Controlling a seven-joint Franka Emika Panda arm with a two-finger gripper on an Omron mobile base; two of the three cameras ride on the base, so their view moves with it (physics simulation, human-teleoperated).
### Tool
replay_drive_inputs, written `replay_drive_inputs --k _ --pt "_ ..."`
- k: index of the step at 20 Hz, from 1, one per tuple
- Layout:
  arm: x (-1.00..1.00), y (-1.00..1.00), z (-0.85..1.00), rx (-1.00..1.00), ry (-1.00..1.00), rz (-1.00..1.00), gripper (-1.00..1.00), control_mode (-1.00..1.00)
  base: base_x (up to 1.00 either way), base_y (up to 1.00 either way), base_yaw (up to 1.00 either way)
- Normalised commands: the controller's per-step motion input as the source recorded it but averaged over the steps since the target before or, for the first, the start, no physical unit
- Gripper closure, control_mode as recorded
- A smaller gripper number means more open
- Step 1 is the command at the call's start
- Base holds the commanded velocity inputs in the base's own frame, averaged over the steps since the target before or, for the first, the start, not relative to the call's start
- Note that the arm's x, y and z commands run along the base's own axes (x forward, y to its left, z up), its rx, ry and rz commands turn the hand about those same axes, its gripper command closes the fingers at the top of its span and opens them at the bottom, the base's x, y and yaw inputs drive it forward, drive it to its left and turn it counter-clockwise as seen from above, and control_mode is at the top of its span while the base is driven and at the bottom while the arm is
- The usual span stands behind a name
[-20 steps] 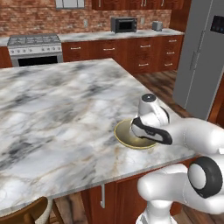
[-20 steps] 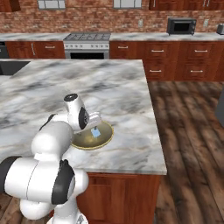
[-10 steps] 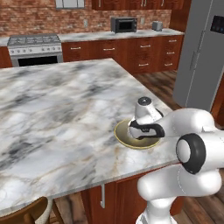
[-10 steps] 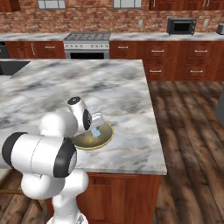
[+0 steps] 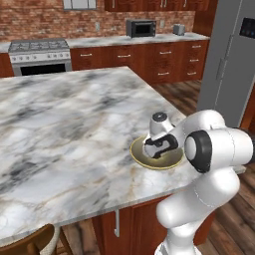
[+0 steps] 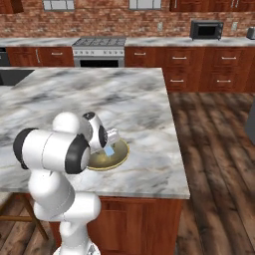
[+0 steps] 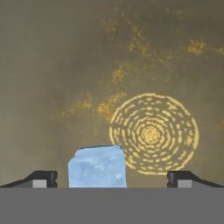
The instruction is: There are four ice cubes in the ice bowl. Place two ice cubes in each glass of water.
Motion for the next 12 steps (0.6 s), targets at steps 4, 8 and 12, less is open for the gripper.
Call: replay_drive_inputs --k 4,8,12 --pt "0.21 -0.01 -0.23 0.00 0.00 0.00 -1.00 -1.00 0.00 0.00 0.00" --pt "0.00 -0.07 -0.19 0.00 0.00 0.00 -1.00 -1.00 0.00 0.00 0.00" --pt "0.00 -0.10 -0.19 0.00 0.00 0.00 -1.00 -1.00 0.00 0.00 0.00"
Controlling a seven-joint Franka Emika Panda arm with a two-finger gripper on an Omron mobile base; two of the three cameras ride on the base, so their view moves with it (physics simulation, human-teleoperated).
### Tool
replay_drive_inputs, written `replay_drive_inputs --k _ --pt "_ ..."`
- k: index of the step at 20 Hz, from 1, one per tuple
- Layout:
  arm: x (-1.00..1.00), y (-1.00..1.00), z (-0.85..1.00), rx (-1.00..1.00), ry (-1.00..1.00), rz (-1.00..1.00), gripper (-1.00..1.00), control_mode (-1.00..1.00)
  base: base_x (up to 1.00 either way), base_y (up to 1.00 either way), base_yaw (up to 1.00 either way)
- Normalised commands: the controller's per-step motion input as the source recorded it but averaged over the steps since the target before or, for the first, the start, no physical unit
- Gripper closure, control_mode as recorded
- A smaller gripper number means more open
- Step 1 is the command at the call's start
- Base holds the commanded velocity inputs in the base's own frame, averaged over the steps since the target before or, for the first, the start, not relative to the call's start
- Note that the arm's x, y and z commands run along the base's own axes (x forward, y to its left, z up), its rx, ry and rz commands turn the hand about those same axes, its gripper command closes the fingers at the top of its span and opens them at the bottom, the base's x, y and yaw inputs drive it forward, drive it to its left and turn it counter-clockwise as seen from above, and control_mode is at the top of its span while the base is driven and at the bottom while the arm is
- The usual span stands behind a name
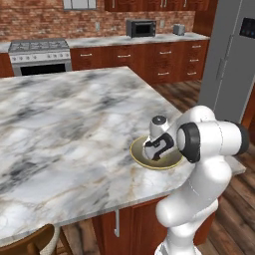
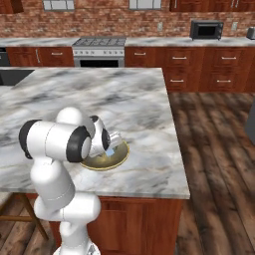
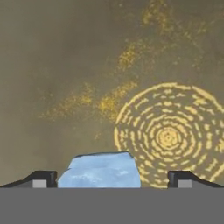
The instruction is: There are four ice cubes in the ice bowl. Place two ice cubes in each glass of water.
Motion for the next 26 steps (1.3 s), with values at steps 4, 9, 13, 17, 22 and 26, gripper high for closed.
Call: replay_drive_inputs --k 4,9,13,17,22,26 --pt "0.04 -0.08 -0.18 0.00 0.00 0.00 -1.00 -1.00 0.00 0.00 0.00" --pt "0.17 -0.01 -0.28 -0.01 0.00 0.00 -1.00 -1.00 0.00 0.00 0.00" --pt "0.09 -0.02 -0.36 -0.02 0.00 0.00 1.00 -1.00 0.00 0.00 0.00" --pt "0.00 -0.13 -0.50 -0.02 0.02 0.00 1.00 -1.00 0.00 0.00 0.00" --pt "0.00 -0.12 -0.44 -0.03 0.00 0.00 1.00 -1.00 0.00 0.00 0.00" --pt "0.00 -0.10 -0.44 -0.02 0.00 0.00 1.00 -1.00 0.00 0.00 0.00"
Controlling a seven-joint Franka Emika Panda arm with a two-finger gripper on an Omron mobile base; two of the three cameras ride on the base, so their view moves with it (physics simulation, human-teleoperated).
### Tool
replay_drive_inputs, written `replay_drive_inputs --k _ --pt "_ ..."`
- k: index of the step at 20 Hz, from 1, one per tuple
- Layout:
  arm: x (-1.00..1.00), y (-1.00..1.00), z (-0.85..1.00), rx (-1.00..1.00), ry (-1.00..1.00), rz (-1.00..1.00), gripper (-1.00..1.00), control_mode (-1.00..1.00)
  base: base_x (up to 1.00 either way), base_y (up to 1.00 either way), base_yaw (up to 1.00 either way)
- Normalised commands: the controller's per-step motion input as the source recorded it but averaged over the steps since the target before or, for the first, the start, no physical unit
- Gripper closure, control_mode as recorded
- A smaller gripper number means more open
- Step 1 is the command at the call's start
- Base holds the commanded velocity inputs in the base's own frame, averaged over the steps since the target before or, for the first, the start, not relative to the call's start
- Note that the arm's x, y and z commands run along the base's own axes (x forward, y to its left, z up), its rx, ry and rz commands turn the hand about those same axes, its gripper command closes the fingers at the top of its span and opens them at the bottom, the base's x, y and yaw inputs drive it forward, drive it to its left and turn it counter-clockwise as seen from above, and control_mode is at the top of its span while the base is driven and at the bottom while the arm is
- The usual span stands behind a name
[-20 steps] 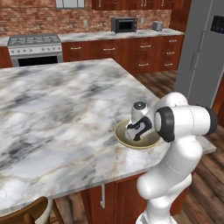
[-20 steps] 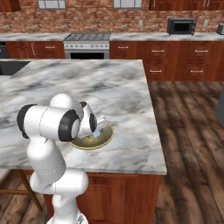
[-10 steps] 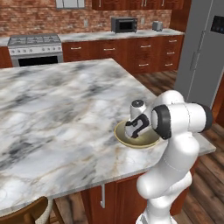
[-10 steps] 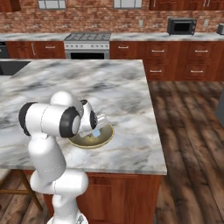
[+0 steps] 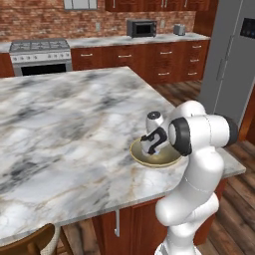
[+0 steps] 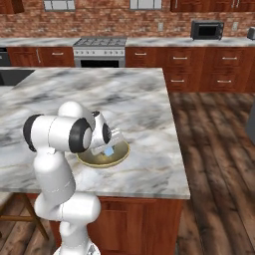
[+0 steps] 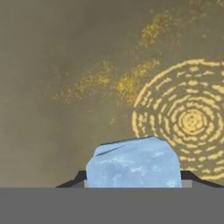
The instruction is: There are four ice cubes in the ice bowl. Place two ice cubes in each glass of water.
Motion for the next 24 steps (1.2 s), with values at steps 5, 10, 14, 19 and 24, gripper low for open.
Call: replay_drive_inputs --k 5,10,14,19,24 --pt "-0.07 -0.15 -0.28 0.00 0.00 0.00 1.00 -1.00 0.00 0.00 0.00" --pt "-0.51 -0.28 0.02 0.02 -0.09 0.00 1.00 -1.00 0.00 0.00 0.00" --pt "-0.66 -0.23 0.49 0.09 -0.26 0.00 1.00 -1.00 0.00 0.00 0.00" --pt "-0.64 -0.10 0.96 0.17 -0.24 0.00 1.00 -1.00 0.00 0.00 0.00" --pt "-0.73 0.00 1.00 0.18 -0.05 0.00 1.00 -1.00 0.00 0.00 0.00"
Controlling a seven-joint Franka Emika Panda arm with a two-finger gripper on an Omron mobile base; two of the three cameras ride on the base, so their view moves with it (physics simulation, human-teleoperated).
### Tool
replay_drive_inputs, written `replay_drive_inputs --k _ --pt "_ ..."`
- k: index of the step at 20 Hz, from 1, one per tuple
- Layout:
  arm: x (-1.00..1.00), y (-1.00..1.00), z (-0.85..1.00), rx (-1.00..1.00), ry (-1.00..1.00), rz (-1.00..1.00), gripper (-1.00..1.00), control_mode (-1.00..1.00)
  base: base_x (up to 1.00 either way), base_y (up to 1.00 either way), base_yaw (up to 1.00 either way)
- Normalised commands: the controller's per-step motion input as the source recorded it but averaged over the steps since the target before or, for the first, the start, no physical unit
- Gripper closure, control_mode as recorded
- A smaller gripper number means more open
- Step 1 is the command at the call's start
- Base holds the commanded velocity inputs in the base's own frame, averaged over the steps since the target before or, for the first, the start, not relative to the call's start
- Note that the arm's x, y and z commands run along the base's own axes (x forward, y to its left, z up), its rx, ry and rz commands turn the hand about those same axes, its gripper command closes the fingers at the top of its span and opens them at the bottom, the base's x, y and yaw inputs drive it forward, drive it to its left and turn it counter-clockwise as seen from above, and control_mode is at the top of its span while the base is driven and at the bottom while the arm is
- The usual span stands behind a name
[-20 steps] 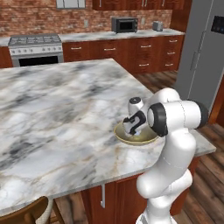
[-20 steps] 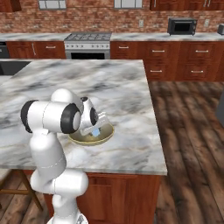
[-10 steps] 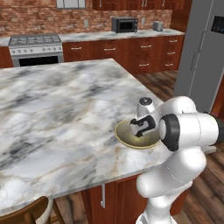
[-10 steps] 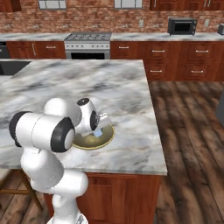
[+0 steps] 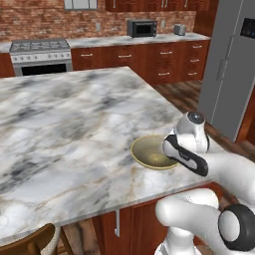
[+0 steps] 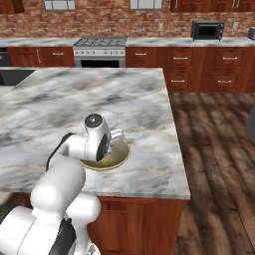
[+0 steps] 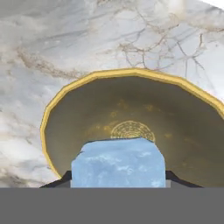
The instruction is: There are four ice cubes in the ice bowl. Place two ice cubes in each glass of water.
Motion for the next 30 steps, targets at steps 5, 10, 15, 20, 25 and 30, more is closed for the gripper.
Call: replay_drive_inputs --k 5,10,15,20,25,30 --pt "-0.72 0.02 1.00 0.09 0.00 0.00 1.00 -1.00 0.00 0.00 0.00" --pt "-0.85 0.16 1.00 0.05 0.01 0.01 1.00 -1.00 0.00 0.00 0.00" --pt "-0.87 0.21 0.81 0.00 0.00 0.01 1.00 -1.00 0.00 0.00 0.00" --pt "-0.55 0.37 0.45 -0.07 0.02 0.00 1.00 -1.00 0.00 0.00 0.00" --pt "-0.11 0.26 0.05 -0.14 0.28 0.00 1.00 -1.00 0.00 0.00 0.00" --pt "0.00 0.03 0.00 -0.08 0.11 0.00 1.00 -1.00 0.00 0.00 0.00"
